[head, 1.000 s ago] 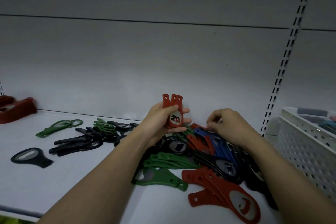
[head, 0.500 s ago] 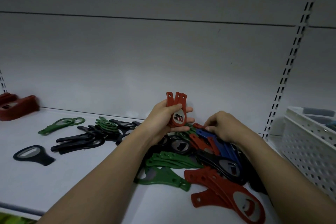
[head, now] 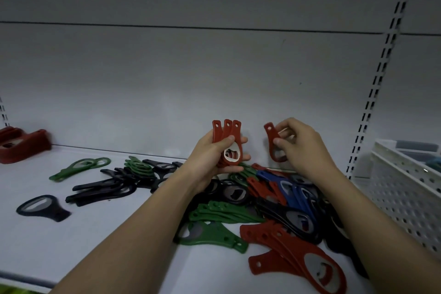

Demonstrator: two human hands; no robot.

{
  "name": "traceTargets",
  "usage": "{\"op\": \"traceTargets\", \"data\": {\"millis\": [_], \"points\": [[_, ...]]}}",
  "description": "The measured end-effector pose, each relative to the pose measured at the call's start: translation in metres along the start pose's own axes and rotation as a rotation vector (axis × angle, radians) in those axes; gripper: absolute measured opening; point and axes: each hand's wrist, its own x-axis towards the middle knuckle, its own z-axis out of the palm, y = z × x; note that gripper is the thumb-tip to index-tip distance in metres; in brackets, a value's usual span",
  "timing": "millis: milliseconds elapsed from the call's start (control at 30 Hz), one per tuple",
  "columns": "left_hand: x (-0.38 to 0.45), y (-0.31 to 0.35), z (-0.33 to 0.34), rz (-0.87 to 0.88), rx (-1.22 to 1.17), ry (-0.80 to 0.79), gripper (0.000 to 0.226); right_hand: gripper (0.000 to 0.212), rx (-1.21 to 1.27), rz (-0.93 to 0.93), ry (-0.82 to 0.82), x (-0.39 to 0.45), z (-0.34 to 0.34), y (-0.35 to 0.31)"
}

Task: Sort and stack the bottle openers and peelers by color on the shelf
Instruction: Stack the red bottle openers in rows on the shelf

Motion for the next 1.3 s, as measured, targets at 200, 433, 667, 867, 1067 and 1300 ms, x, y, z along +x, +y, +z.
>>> {"op": "traceTargets", "data": {"millis": [200, 433, 667, 867, 1067, 1300], "points": [[-0.001, 0.001, 0.001, 0.018, 0.016, 0.003, 0.023, 0.008, 0.403, 0.095, -0.023, -0.008, -0.007, -0.015], [-0.005, 0.003, 0.008, -0.013, 0.063, -0.054, 0.021, 0.011, 0.495, 0.167, -0.202, -0.017, 0.008, -0.022], [-0.007, 0.004, 0.008, 0.0, 0.05, -0.149, 0.025, 0.011, 0.509, 0.155, -0.163, -0.022, 0.012, -0.022], [-0.005, 0.003, 0.009, 0.016, -0.036, -0.073, 0.026, 0.009, 0.375, 0.204, -0.055, -0.011, 0.005, -0.003], [-0.005, 0.003, 0.006, 0.011, -0.028, -0.016, 0.026, 0.012, -0.186, 0.076, -0.222, -0.006, 0.008, 0.027], [-0.005, 0.003, 0.006, 0.01, -0.027, -0.03, 0.022, 0.024, -0.348, 0.132, -0.45, -0.006, 0.007, 0.024]]}}
